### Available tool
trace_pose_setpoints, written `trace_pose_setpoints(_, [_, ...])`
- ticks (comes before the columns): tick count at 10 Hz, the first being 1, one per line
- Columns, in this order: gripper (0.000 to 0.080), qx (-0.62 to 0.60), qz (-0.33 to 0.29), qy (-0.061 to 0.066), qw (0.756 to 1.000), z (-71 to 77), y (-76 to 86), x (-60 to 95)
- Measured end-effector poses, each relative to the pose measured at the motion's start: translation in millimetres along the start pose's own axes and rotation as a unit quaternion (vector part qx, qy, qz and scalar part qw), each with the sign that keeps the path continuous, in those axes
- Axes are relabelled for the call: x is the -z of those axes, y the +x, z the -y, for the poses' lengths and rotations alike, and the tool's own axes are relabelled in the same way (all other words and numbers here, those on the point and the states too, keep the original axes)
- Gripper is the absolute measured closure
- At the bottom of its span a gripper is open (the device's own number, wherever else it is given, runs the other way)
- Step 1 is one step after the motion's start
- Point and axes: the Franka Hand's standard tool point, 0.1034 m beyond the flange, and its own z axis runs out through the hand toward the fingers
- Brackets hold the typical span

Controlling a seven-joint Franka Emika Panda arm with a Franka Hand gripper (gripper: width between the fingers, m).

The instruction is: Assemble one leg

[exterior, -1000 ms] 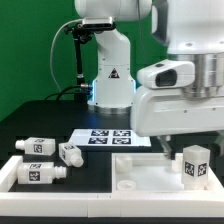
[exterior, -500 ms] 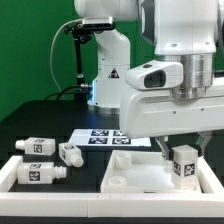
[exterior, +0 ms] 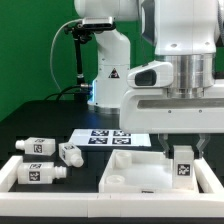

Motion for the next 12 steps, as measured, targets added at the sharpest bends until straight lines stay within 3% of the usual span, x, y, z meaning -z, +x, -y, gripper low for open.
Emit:
trace_pose_setpoints(2, [0.0514,-0.163,0.004,-0.008,0.987,6.1,-3.9,0.3])
trace_pose_setpoints(3, [0.0512,-0.208,0.014,-0.023,0.978,0.7,-4.4,0.9])
trace_pose_setpoints(5, [0.0509,-0.297,0.019,-0.036,0.954,-14.3,-0.6,2.3])
trace_pose_setpoints(7, [0.0505,-0.334,0.014,-0.041,0.942,-23.7,0.6,2.4])
trace_pose_setpoints(9, [0.0497,-0.333,0.014,-0.042,0.942,-24.1,0.4,1.7])
trace_pose_setpoints(10, [0.0327,-0.333,0.014,-0.042,0.942,-24.0,0.3,1.5])
trace_pose_setpoints(11, [0.0327,-0.332,0.014,-0.041,0.942,-22.8,0.5,3.4])
trace_pose_setpoints(12, [0.0185,-0.328,0.013,-0.035,0.944,-19.0,2.7,15.1])
